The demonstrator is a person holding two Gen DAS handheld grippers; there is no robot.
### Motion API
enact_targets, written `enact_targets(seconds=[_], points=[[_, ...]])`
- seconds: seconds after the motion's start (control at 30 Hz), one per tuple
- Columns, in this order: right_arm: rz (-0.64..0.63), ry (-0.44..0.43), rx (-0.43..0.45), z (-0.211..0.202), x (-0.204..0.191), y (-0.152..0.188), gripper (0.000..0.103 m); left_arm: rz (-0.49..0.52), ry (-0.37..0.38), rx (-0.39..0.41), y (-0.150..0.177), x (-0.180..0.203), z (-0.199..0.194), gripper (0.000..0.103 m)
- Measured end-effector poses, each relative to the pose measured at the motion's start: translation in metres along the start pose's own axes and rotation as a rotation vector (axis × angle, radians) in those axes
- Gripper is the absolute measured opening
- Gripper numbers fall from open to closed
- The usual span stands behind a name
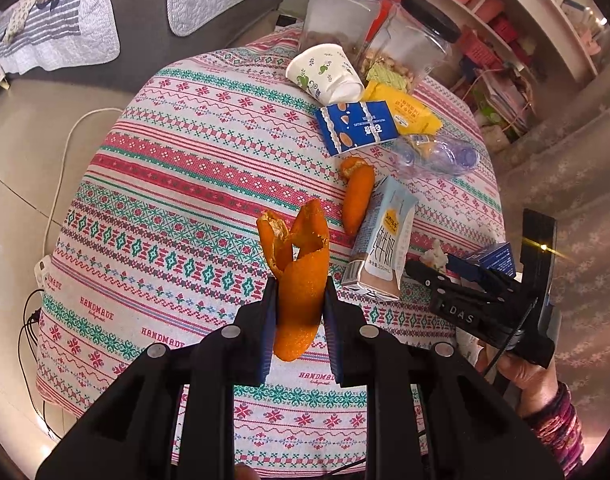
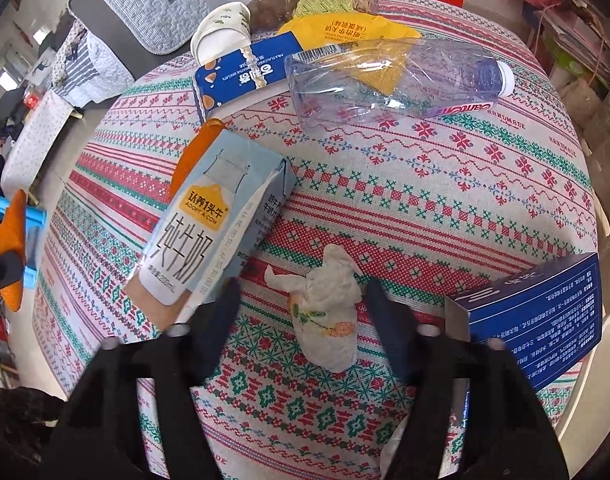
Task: Collect trash
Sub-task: 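Grasp the white tissue ball with the right tool while the left tool holds the peel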
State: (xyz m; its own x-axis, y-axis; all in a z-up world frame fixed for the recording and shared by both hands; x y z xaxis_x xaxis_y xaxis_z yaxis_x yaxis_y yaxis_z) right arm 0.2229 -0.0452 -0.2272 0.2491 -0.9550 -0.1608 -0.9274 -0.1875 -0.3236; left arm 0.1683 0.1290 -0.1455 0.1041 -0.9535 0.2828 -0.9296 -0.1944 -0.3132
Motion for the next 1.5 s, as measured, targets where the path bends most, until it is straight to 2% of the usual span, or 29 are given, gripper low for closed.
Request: enact_targets(seconds=[0.07, 0.17, 0.33, 0.77, 0.97, 1.3, 1.5], points=[[0.004, -0.012, 0.005, 0.001, 0.000, 0.000, 0.037, -0.005, -0.001, 0.000, -0.001, -0.001, 0.000, 0.022], [0.019, -0.033, 0.008, 0.000, -0.001, 0.000, 0.029, -0.012, -0.005, -0.001, -0.002, -0.002, 0.002, 0.022], [0.034, -0.044, 0.056, -0.013, -0.001, -0.003, 0.028, -0.025, -0.002, 0.006, -0.005, -0.002, 0.004, 0.022], [0.028, -0.072, 0.220, -0.084, 0.001, -0.015, 0.028, -0.009, 0.047, 0.072, -0.013, 0.026, -0.006, 0.022], [0.039, -0.005, 0.326, -0.117, 0.018, -0.017, 0.029, 0.025, 0.080, 0.127, -0.019, 0.053, -0.013, 0.022], [0.120, 0.116, 0.478, -0.164, 0.070, -0.008, 0.029, 0.108, 0.139, 0.241, -0.024, 0.112, -0.027, 0.022], [0.201, 0.204, 0.552, -0.191, 0.109, 0.007, 0.029, 0.154, 0.197, 0.261, -0.022, 0.154, -0.026, 0.022]])
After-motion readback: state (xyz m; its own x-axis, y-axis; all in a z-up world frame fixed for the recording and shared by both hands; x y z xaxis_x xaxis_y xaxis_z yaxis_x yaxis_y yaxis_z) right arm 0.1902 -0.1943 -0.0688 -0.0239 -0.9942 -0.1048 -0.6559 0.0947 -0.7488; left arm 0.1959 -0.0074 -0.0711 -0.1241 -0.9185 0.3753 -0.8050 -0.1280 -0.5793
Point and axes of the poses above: each gripper's, at about its wrist camera, not at the fingertips, and z roughly the way its jaws point, x to its right, y to its underside, the point moved 10 cm from there along z, roughly the way its jaws point, and after that the axes turned 1 degree about x, right-handed, at the moved point
